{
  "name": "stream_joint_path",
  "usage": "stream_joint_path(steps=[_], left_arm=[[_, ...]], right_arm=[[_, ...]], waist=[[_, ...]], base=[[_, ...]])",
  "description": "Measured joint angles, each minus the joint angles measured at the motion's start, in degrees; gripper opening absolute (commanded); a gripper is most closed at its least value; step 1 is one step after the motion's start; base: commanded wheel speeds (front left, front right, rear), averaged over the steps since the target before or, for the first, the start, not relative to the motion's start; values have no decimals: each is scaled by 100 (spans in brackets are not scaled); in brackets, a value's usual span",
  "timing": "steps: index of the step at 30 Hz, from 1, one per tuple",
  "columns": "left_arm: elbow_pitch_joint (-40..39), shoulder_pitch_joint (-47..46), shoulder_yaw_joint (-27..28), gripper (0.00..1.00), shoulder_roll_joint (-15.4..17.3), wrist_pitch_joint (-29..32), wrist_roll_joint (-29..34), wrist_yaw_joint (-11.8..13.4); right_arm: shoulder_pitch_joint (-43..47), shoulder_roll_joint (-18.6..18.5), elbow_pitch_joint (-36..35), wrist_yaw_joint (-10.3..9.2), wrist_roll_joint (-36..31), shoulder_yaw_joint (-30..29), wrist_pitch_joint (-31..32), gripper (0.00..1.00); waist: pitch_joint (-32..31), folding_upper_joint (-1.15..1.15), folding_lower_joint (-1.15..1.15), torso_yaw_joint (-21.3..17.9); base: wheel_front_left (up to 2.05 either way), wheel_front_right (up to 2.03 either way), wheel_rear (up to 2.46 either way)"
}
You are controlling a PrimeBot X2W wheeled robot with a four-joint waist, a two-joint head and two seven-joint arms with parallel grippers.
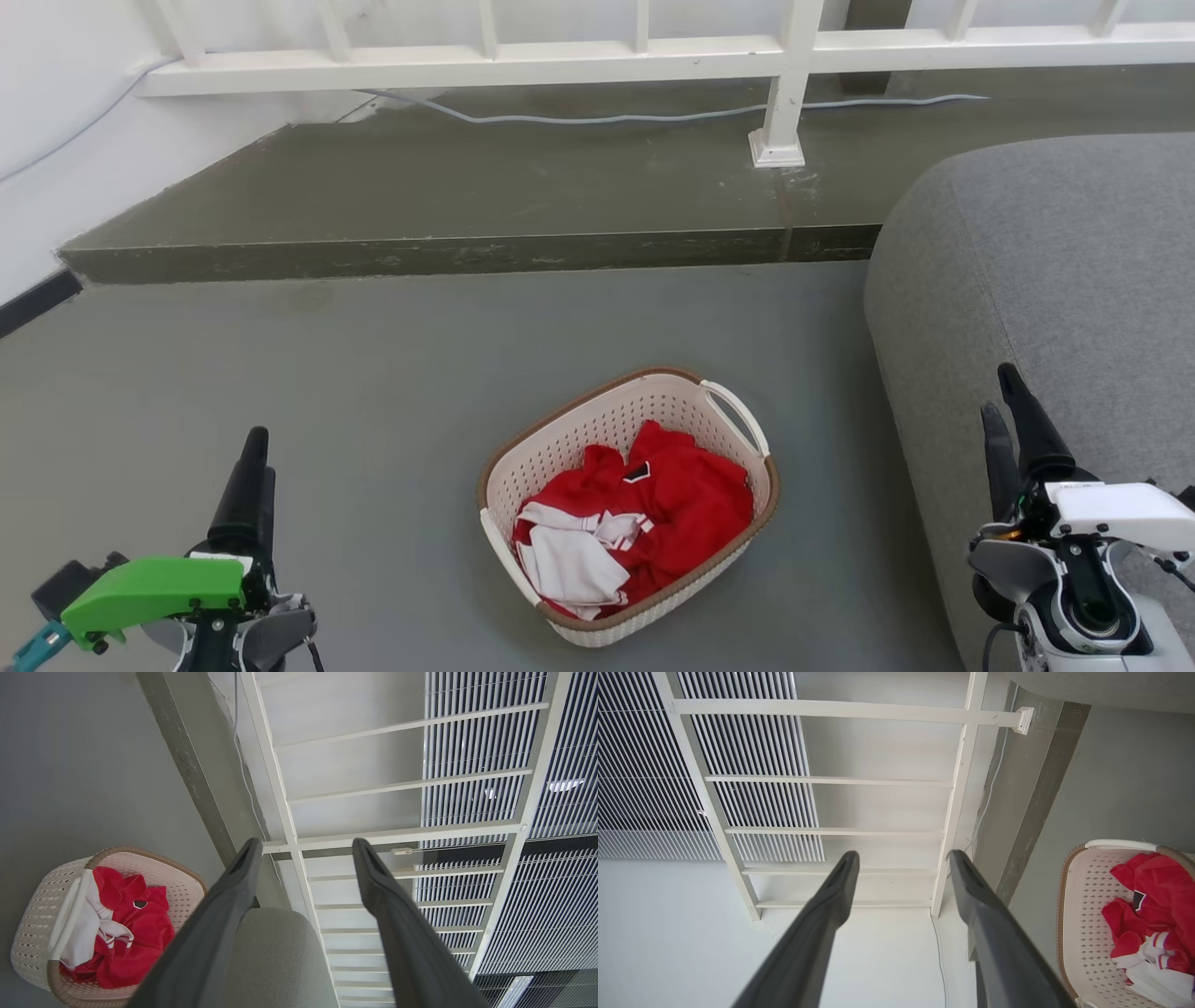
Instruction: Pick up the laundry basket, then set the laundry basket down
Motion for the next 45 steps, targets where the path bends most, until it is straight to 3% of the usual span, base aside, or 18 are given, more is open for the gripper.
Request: stream_joint_path(steps=[19,33,45], left_arm=[[-140,0,-381,100,253,-360,1239,0],[-383,-1,-532,100,369,-635,2949,0],[-546,-1,-637,100,315,-854,4075,138]], right_arm=[[-62,-358,-148,1,-1206,732,-388,100],[-179,-509,-307,-7,-2794,820,-643,100],[-181,-561,-407,-169,-4079,1063,-873,100]], waist=[[0,0,0,-3],[-4,0,0,-21],[18,0,0,-25]], base=[[0,0,0],[0,0,0],[0,0,0]])
